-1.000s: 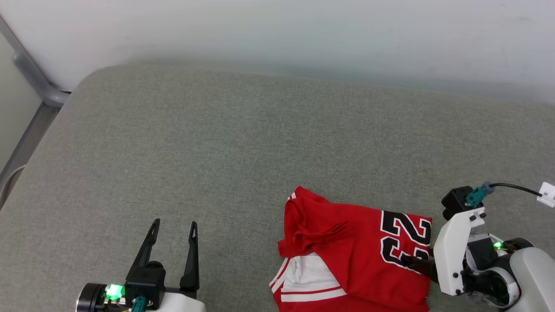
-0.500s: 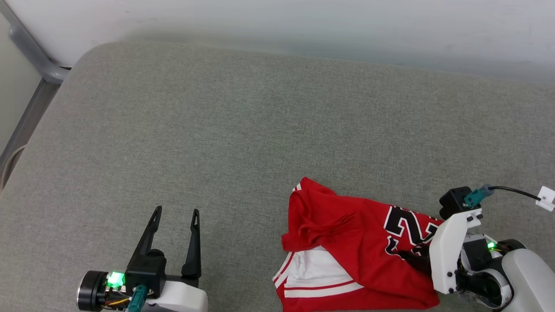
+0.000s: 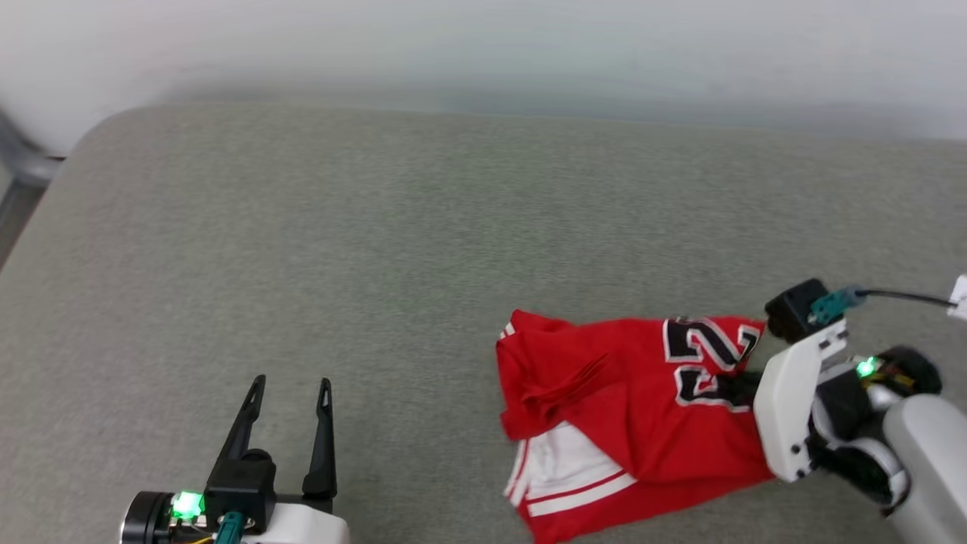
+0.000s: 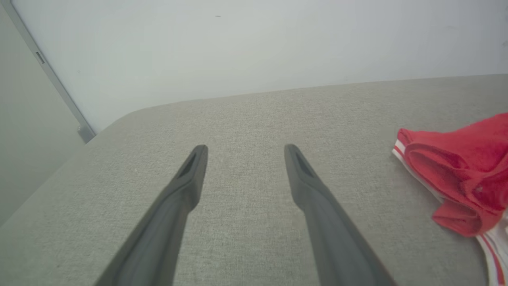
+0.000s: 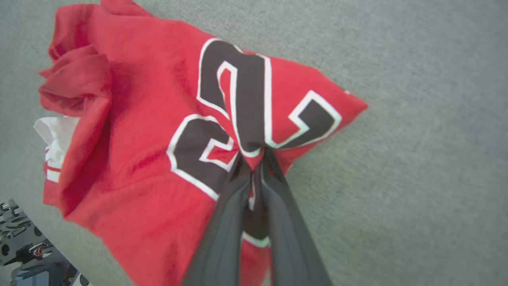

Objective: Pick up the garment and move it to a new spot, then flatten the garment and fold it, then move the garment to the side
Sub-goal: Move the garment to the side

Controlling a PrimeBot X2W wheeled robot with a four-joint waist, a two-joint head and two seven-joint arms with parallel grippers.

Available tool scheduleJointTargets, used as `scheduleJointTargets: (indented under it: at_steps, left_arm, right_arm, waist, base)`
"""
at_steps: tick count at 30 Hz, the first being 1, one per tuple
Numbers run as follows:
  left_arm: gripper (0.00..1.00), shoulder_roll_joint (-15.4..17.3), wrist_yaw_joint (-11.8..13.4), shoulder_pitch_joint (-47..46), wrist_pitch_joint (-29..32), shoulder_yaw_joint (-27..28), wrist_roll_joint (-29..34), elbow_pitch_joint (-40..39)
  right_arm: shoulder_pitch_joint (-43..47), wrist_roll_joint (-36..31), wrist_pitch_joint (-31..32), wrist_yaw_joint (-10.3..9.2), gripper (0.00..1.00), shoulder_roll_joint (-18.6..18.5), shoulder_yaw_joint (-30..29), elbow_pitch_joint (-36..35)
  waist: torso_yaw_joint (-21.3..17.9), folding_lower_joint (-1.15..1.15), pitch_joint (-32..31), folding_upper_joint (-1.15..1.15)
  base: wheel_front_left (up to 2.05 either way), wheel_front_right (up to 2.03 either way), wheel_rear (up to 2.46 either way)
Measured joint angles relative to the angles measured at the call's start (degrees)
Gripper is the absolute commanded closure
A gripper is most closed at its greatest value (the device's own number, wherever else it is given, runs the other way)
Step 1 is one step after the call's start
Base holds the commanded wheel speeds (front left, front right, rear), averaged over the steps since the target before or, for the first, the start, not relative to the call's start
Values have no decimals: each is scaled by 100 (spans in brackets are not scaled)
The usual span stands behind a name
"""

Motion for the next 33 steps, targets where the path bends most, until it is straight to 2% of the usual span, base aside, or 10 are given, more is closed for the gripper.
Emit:
scheduleJointTargets:
  at_steps: [1, 5, 10, 15, 23, 33]
  left_arm:
    - [0, 7, 14, 31, 0, 52, 0, -48]
    - [0, 23, 32, 26, 0, 122, -4, -120]
    - [0, 59, 46, -42, 0, 200, -1, -229]
    - [0, 157, 36, -221, 0, 266, 11, -388]
    - [0, 343, -75, -596, 0, 296, 53, -637]
    - [0, 464, -188, -1175, 0, 285, 57, -901]
  right_arm:
    - [-242, -123, -60, 0, 100, -234, 43, -147]
    - [-564, -274, -94, 0, 100, -528, 94, -271]
    - [-915, -359, -108, 0, 100, -753, 22, -374]
    - [-1181, -537, -129, 0, 100, -931, -314, -288]
    - [-1347, -1098, -138, 1, 100, -1171, -1323, 34]
    - [-1567, -1957, 18, 1, 100, -1510, -2692, 519]
  waist:
    - [-241, 0, 1, 0]
    - [-591, 0, 33, 0]
    - [-1020, 0, 152, 0]
    - [-1274, 0, 489, 0]
    - [-1410, 0, 1205, 0]
    - [-1248, 1, 2144, 0]
  base:
    - [0, 0, 0]
    - [0, 0, 0]
    - [0, 0, 0]
    - [0, 0, 0]
    - [0, 0, 0]
    - [0, 0, 0]
